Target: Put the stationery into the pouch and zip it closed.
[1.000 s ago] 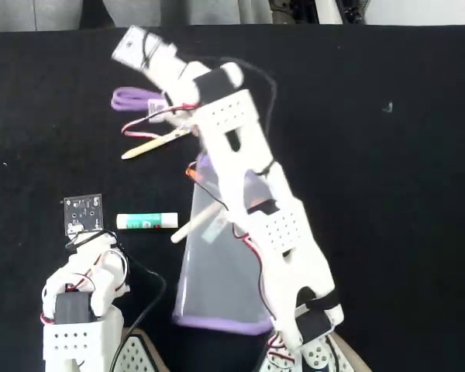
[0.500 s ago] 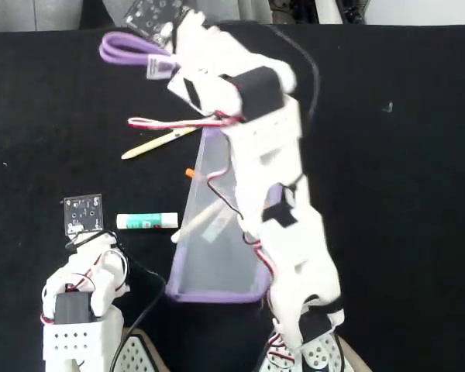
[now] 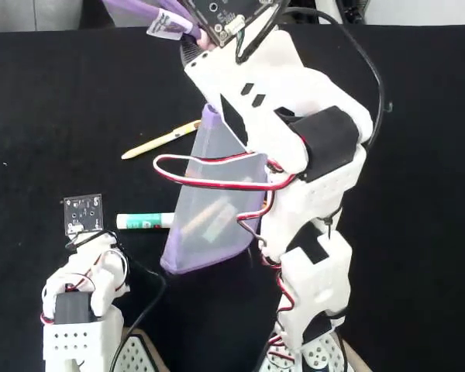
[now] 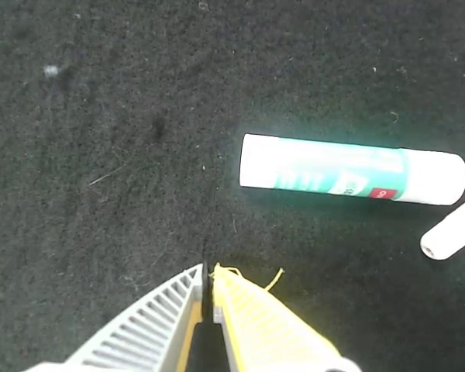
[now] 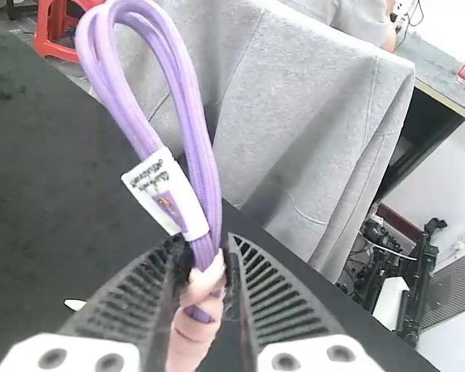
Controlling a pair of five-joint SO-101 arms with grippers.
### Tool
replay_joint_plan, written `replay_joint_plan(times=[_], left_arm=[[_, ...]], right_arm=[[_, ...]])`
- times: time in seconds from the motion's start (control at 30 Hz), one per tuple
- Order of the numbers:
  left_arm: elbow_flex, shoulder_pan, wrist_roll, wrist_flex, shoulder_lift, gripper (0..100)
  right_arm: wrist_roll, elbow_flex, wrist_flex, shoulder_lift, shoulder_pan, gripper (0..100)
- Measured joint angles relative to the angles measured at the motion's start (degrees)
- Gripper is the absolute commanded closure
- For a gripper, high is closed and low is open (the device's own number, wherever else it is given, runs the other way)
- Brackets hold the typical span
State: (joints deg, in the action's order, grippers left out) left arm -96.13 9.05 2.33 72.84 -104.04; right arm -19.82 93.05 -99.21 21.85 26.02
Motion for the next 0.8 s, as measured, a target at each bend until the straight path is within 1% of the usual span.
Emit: replay_joint_plan(times=[0.43,0.53,0.7,0.8], left_arm=[[0.0,-0.7,0.0,0.0,0.0,97],[0.0,-4.0,0.0,0.0,0.0,97],[0.0,-14.2,-0.2,0.0,0.0,97],[0.0,-14.9,-0.1,-0.1,0.0,97]], right_arm=[[0.4,-0.2,0.0,-2.0,0.1,98.8],[0.4,-0.2,0.0,-2.0,0.4,98.8],[0.4,-0.2,0.0,-2.0,2.2,98.8],[0.4,-0.4,-0.1,-2.0,2.4,98.8]])
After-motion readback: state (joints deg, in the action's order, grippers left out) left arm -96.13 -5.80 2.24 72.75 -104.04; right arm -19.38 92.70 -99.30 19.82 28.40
